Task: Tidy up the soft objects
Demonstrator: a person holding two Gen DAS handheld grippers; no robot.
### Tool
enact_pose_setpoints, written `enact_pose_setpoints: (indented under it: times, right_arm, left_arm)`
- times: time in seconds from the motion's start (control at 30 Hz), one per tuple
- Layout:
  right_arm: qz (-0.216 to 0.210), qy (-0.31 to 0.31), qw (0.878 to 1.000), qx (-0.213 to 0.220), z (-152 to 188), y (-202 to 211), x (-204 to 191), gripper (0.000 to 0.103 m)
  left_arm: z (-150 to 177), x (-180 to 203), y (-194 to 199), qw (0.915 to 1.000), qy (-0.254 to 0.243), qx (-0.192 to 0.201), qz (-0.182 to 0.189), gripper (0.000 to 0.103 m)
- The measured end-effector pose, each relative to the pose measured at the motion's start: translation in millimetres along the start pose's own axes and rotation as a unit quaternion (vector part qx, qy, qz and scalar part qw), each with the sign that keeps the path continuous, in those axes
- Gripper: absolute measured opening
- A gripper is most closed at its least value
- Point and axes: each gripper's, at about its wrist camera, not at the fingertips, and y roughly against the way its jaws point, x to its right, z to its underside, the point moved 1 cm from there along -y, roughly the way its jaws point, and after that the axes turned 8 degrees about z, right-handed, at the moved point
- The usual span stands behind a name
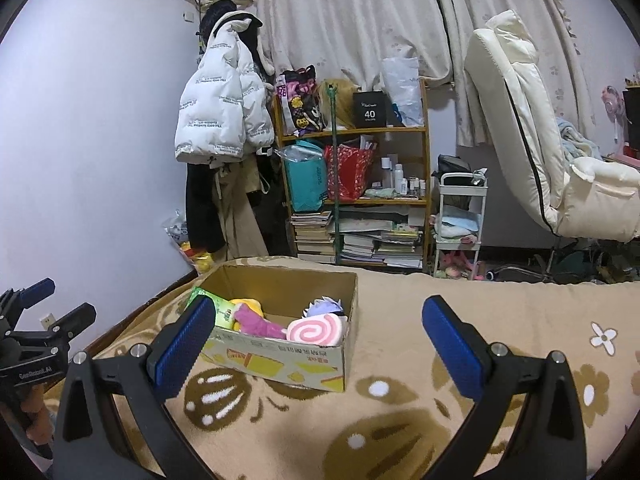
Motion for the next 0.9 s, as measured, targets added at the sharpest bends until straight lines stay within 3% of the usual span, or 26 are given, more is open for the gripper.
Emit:
enact_pose_setpoints:
  times: [0.9]
  right_arm:
    - [0.01, 0.021, 0.999, -0.036, 13, -33, -5, 0.103]
  left_arm:
    - [5, 5, -34, 1.0, -0.001, -0.005, -0.002, 0.101]
